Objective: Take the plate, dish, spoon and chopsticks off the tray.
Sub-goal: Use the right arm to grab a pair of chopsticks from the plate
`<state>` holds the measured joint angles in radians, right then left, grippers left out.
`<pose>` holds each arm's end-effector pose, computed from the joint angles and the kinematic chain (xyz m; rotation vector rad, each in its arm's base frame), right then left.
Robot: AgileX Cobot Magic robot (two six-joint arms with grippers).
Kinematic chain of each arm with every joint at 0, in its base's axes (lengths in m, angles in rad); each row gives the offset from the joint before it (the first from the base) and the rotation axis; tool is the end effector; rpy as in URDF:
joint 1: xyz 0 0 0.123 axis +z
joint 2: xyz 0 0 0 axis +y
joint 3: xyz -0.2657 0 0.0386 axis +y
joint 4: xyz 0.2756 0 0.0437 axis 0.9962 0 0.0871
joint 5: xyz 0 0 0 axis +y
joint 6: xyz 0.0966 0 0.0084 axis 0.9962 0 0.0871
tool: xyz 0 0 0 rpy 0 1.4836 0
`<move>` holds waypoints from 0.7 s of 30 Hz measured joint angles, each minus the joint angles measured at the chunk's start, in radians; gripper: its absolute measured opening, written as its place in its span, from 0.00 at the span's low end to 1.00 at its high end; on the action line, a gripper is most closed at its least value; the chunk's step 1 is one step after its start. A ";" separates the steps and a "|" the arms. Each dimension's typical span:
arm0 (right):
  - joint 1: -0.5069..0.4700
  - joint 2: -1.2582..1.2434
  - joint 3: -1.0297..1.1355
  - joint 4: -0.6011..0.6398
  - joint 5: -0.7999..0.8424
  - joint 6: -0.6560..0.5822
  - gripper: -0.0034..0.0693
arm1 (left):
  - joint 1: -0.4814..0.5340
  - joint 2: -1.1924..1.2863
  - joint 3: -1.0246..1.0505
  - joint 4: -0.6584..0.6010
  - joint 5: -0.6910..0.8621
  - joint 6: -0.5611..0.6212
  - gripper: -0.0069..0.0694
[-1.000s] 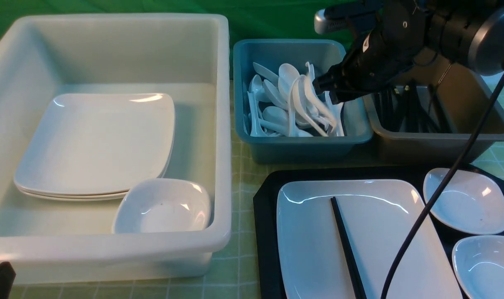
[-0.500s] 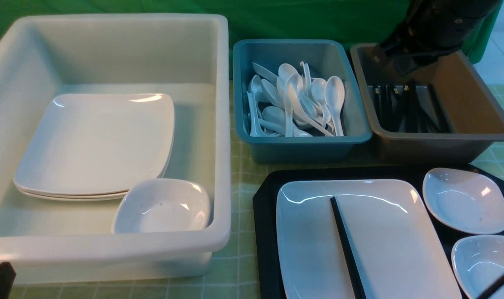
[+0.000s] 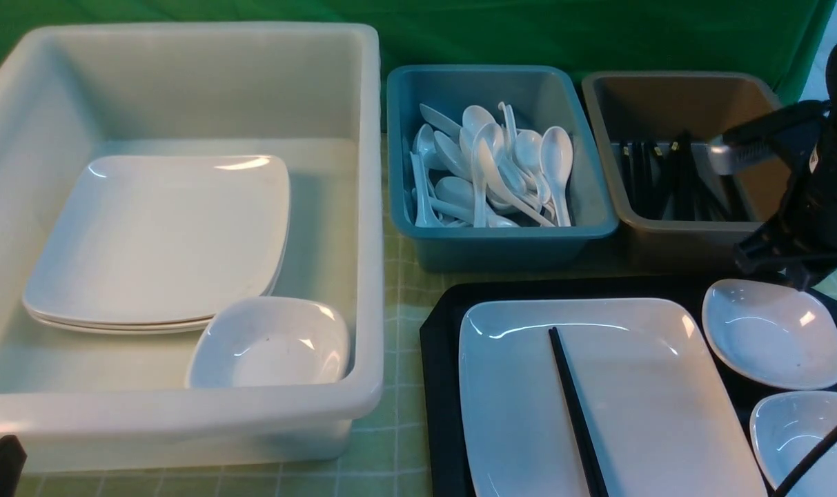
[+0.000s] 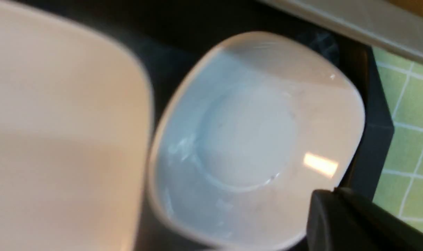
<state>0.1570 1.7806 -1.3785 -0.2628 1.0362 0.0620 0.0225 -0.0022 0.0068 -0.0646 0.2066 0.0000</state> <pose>0.3844 0.0389 0.2153 -0.2941 2.8670 -0.3119 0.1062 0.0011 0.1915 -0.0627 1.6934 -0.0417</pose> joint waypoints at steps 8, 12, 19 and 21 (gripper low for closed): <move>-0.085 0.106 0.000 -0.007 -0.262 0.050 0.05 | 0.000 0.000 0.000 0.000 0.000 0.000 0.39; -0.086 0.144 0.010 -0.004 -0.296 0.052 0.05 | 0.000 0.000 0.000 0.000 0.000 0.000 0.39; -0.086 0.149 -0.031 0.001 -0.230 0.052 0.06 | 0.000 0.000 0.000 0.000 0.000 0.000 0.39; -0.085 0.130 -0.070 0.001 -0.150 0.050 0.06 | 0.000 0.000 0.000 0.000 0.000 0.000 0.39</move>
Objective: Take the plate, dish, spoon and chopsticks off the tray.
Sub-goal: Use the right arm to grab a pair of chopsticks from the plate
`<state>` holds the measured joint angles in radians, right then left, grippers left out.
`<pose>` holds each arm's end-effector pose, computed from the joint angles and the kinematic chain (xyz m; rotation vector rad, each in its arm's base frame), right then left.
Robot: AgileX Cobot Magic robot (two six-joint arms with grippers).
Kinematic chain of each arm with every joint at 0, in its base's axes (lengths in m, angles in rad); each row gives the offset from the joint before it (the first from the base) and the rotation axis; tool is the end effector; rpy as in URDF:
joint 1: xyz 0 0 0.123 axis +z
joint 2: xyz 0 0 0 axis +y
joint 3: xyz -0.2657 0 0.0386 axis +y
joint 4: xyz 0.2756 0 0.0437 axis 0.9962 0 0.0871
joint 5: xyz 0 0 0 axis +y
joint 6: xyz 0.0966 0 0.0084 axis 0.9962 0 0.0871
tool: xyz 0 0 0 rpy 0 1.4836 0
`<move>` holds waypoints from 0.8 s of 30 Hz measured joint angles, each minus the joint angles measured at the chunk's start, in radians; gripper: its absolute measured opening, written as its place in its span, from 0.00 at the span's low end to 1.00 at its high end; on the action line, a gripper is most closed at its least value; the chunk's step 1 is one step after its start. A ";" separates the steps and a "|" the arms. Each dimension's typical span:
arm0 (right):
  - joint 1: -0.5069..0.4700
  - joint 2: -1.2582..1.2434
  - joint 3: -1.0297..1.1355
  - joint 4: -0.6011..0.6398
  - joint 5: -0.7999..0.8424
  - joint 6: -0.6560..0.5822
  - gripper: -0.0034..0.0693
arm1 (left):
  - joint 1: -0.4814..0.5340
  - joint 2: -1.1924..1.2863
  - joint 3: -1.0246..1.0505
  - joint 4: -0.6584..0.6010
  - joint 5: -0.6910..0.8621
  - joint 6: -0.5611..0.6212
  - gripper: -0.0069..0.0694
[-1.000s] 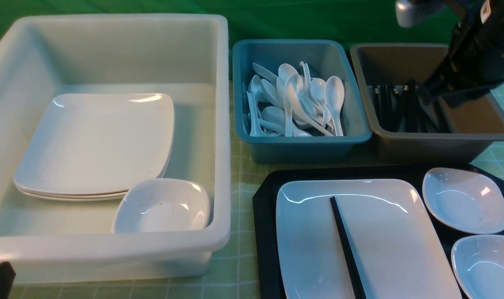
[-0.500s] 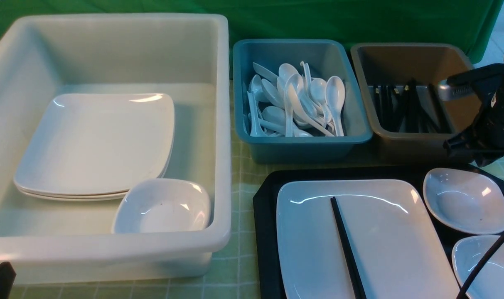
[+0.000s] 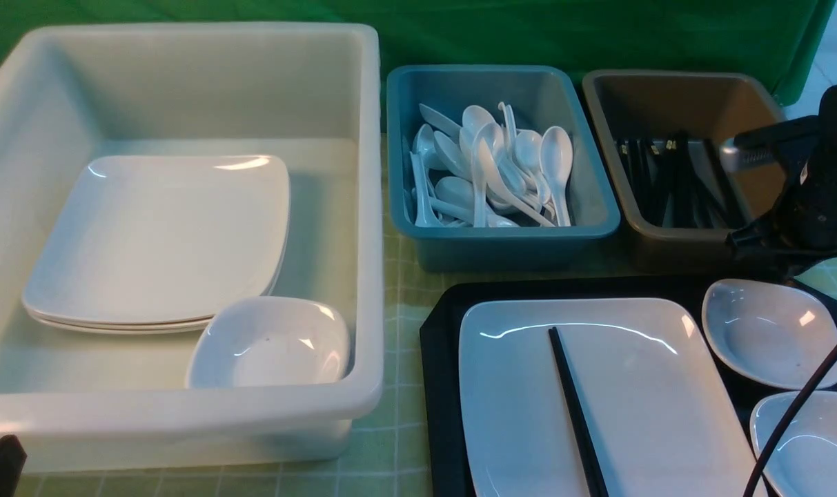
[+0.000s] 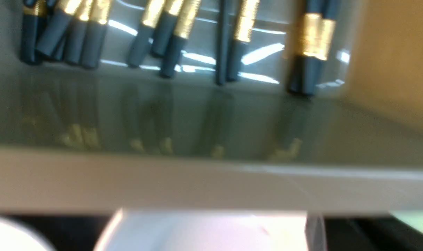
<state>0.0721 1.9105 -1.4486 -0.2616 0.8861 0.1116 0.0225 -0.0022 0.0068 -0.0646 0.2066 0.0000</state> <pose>0.4219 0.0110 0.1870 -0.1328 2.7976 -0.2797 0.1062 0.0011 0.1915 -0.0627 1.6934 -0.0417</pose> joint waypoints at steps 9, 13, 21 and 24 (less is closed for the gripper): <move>0.107 -0.250 0.012 0.127 0.268 -0.026 0.08 | 0.000 0.000 0.000 0.000 0.000 0.000 0.39; 0.281 -0.359 0.139 0.165 0.251 0.021 0.14 | 0.000 0.000 0.000 0.000 0.000 0.000 0.39; 0.627 -0.363 0.357 0.180 0.117 0.202 0.52 | 0.000 0.000 0.000 0.000 0.000 0.000 0.39; 0.686 -0.341 0.368 0.181 0.082 0.258 0.62 | 0.000 0.000 0.000 0.000 0.000 0.000 0.39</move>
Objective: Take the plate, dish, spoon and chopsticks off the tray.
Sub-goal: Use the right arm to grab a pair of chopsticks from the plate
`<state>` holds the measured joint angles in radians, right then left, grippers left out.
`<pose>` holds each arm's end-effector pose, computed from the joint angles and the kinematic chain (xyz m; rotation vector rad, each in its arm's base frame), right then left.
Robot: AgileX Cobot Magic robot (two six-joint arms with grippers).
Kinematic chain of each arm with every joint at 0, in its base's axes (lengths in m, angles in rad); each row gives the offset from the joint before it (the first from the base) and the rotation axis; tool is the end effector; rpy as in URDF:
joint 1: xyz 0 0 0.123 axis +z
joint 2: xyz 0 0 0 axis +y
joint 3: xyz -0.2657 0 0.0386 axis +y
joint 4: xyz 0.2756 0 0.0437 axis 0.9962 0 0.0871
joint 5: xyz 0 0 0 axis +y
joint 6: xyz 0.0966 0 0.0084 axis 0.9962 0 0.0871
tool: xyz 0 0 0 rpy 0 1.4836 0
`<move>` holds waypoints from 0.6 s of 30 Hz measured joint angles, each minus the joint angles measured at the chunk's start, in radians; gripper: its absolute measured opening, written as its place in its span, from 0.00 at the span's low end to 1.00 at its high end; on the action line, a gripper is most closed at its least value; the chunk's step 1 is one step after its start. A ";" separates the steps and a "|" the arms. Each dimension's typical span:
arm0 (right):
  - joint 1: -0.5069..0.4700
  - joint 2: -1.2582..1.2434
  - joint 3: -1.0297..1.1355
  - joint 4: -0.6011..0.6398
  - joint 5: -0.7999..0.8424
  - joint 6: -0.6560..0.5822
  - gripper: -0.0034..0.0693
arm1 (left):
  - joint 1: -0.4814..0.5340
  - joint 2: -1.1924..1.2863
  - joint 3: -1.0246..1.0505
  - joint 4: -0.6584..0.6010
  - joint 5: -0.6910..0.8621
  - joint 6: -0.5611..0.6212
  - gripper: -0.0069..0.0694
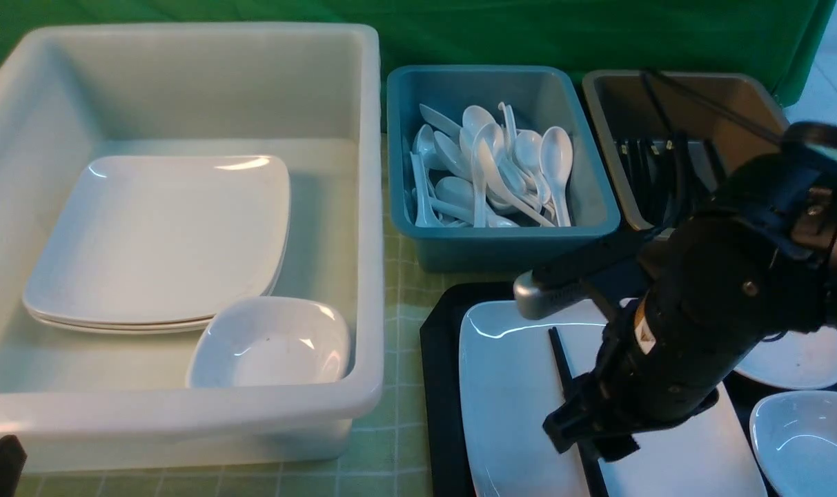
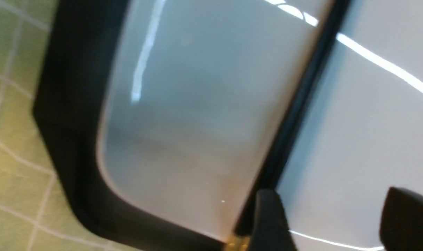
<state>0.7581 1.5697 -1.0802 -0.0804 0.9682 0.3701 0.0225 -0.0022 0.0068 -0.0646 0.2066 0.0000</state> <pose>0.2378 0.2163 0.2029 -0.6215 2.8673 0.0698 0.1062 0.0011 0.1915 -0.0627 1.6934 -0.0417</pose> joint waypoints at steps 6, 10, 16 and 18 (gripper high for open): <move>0.017 0.065 0.006 -0.002 -0.038 0.083 0.66 | 0.000 0.000 0.000 0.000 0.000 0.000 0.39; 0.017 0.134 0.010 -0.001 -0.043 0.101 0.66 | 0.000 0.000 0.000 0.000 0.001 0.000 0.39; 0.017 0.223 0.010 0.030 -0.043 0.109 0.66 | 0.000 0.000 0.000 0.000 0.001 0.000 0.39; 0.017 0.235 0.010 0.039 -0.041 0.109 0.66 | 0.000 0.000 0.000 0.000 0.001 0.000 0.39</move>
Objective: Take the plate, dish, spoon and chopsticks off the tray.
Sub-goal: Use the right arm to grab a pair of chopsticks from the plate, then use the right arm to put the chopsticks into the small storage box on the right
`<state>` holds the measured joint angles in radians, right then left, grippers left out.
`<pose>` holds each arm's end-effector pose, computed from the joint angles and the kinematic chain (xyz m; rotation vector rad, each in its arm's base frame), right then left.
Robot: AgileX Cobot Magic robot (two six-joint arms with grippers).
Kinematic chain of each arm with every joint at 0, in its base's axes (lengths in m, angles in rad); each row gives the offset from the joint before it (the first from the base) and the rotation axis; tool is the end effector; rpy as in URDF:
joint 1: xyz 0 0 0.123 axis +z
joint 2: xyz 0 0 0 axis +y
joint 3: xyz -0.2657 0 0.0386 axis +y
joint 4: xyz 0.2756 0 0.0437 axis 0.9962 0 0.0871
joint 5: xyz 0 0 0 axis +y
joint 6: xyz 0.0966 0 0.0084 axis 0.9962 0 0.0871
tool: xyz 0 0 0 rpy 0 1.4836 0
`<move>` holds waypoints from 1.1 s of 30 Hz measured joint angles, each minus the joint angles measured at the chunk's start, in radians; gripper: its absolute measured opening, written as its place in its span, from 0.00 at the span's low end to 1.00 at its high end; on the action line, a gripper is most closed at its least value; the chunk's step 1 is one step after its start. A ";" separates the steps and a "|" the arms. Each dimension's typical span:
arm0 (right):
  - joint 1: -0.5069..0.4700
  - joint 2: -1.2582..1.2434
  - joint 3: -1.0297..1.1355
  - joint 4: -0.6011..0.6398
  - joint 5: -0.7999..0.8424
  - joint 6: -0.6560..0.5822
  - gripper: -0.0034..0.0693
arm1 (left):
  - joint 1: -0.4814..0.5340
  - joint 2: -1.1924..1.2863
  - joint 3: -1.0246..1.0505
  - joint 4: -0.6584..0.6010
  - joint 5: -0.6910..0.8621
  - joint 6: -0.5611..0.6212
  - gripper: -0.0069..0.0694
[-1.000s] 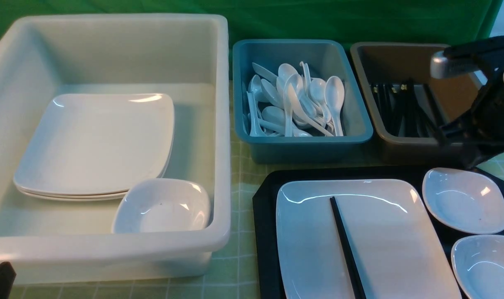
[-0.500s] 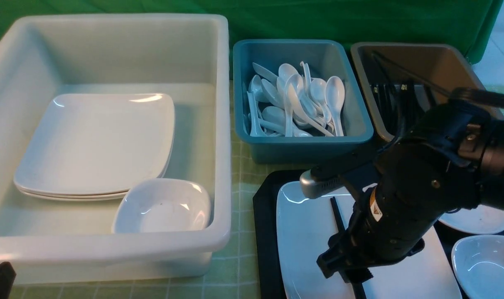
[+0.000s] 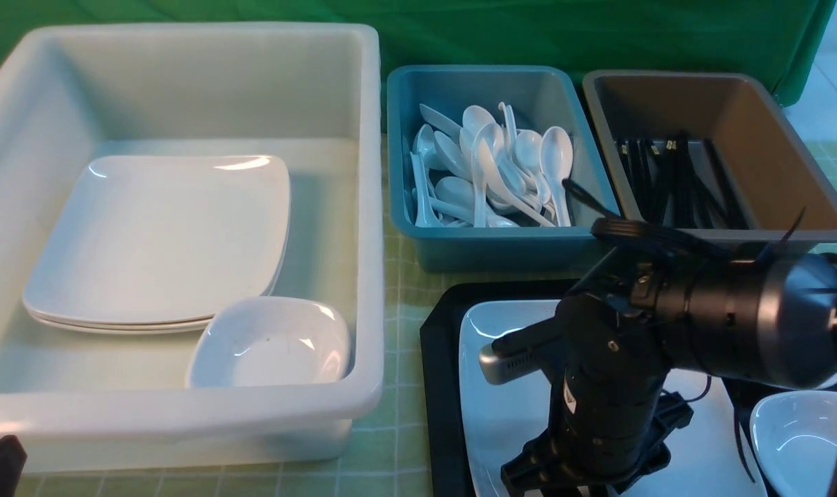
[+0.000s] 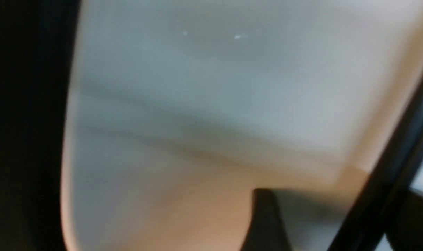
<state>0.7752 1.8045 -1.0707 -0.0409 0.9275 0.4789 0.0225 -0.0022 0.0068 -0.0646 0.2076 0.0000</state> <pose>0.2399 0.2306 0.1235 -0.4992 3.0846 -0.0444 0.1062 0.0011 0.1914 -0.0627 1.6944 -0.0417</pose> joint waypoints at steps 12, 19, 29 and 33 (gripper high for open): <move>0.001 0.006 -0.002 0.041 -0.004 -0.012 0.22 | 0.000 0.000 0.000 0.000 0.000 0.000 0.39; 0.001 -0.020 -0.008 0.035 0.060 -0.074 0.19 | 0.000 0.000 0.000 0.000 0.000 0.000 0.39; -0.058 -0.392 -0.011 -0.118 0.018 -0.155 0.19 | 0.000 0.000 0.000 0.000 0.000 0.000 0.39; -0.241 -0.443 -0.057 -0.144 -0.083 -0.174 0.19 | 0.000 0.000 0.000 0.000 0.000 0.000 0.39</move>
<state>0.5345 1.3615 -1.1273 -0.1852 0.8448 0.3048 0.0225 -0.0022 0.0068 -0.0646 0.2076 0.0000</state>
